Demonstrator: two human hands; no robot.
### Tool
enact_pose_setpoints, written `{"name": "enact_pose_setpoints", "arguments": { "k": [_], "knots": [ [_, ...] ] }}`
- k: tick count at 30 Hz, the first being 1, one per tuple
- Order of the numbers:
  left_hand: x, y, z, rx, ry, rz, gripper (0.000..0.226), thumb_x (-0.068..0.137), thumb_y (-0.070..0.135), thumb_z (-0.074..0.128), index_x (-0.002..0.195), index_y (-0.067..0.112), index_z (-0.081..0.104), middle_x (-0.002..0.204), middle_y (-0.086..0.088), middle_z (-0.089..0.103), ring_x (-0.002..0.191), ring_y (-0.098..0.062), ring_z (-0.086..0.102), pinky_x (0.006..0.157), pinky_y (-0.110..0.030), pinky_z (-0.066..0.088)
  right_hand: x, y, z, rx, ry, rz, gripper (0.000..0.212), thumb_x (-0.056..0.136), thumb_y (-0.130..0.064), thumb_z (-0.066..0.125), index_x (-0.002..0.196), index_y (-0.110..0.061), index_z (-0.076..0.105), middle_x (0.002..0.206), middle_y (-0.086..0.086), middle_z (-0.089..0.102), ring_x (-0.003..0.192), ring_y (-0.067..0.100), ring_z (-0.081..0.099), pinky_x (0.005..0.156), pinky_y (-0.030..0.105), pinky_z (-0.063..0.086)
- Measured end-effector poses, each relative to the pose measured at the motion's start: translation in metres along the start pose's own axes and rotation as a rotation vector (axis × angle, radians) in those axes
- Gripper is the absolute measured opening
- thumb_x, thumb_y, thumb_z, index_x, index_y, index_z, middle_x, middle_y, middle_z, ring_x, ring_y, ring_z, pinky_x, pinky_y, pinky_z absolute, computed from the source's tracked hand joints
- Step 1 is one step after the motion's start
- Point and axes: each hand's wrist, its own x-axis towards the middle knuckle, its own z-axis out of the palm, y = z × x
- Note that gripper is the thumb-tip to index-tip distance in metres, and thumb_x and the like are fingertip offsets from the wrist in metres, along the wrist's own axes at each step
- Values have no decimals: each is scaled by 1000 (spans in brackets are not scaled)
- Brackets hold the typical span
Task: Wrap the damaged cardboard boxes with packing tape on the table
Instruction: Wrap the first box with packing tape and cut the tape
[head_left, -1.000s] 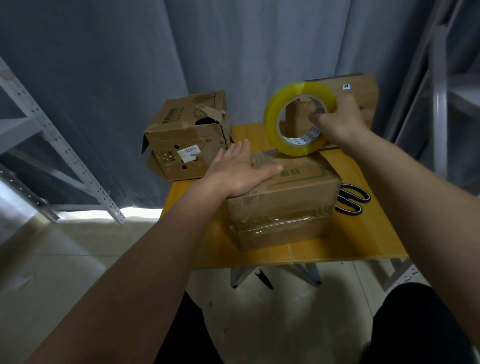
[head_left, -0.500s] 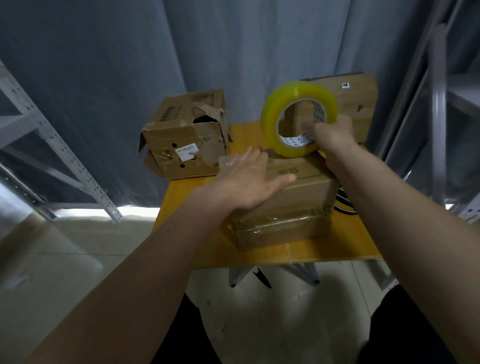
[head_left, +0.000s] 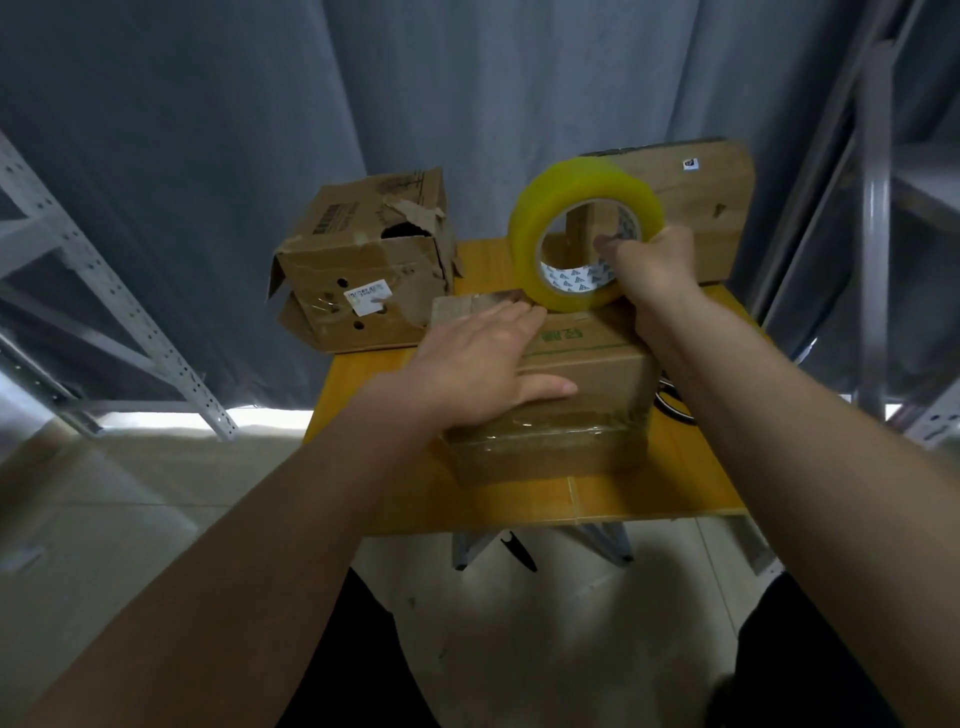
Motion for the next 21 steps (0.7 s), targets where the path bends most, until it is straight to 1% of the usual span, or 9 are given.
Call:
{"name": "enact_pose_setpoints", "arguments": {
  "k": [3,5,7,9,11,15,17,19,21],
  "knots": [
    [-3,-13,-7,-79,-71,-48,100,73,82,45,154,33,16,162,1,15,149,-20,13,118,-47,18,-2,-1,7,-10,-11,1,17,84,-7,64,77,-22,62,75,-7,63,71,10,61,62,23,51],
    [-5,-18,-9,-73,-130,-125,109,60,89,41,153,42,9,164,-6,2,150,-28,1,120,-50,10,-2,-2,10,-9,-19,0,17,84,-6,62,77,-21,62,73,-6,62,67,8,59,62,23,50],
    [-5,-19,-8,-29,-147,-177,111,58,91,41,152,45,3,163,-14,-6,149,-34,-7,119,-48,3,-4,-2,12,-17,-27,-5,20,85,-4,61,72,-20,61,72,-6,61,65,8,57,58,21,49],
    [-5,-16,-5,11,-127,-211,116,62,92,44,154,37,1,162,-17,-7,149,-35,-7,119,-46,1,-5,-3,12,24,-30,-4,23,85,-4,62,70,-21,60,70,-8,60,61,4,57,49,12,47],
    [-3,-12,-4,54,-115,-259,130,59,94,45,156,20,0,162,-18,-5,149,-35,-3,120,-44,2,-6,-3,11,70,-29,7,25,85,-4,63,70,-23,59,69,-10,60,59,0,55,40,8,40],
    [6,-4,-7,99,-146,-353,144,53,95,51,155,6,1,161,-22,-1,148,-40,1,120,-48,6,-7,-3,12,70,-22,4,26,84,-2,63,70,-23,60,68,-10,60,58,1,55,40,7,40],
    [10,1,-9,102,-174,-371,141,51,93,55,156,14,4,160,-25,0,147,-45,2,119,-52,8,-7,-2,12,79,-17,-2,27,83,-1,63,68,-23,60,67,-10,59,57,1,55,40,7,40],
    [14,2,-9,85,-182,-342,129,52,91,58,154,30,8,160,-25,0,145,-49,2,118,-56,8,-6,-1,12,78,-14,1,27,83,-1,64,67,-22,60,67,-9,59,57,1,55,41,7,41],
    [14,-2,-8,72,-164,-300,124,53,91,58,153,36,9,161,-21,0,146,-46,2,119,-56,7,-5,-1,12,63,-9,9,26,83,-2,64,67,-22,59,67,-8,59,58,2,56,42,9,42]
  ]
}}
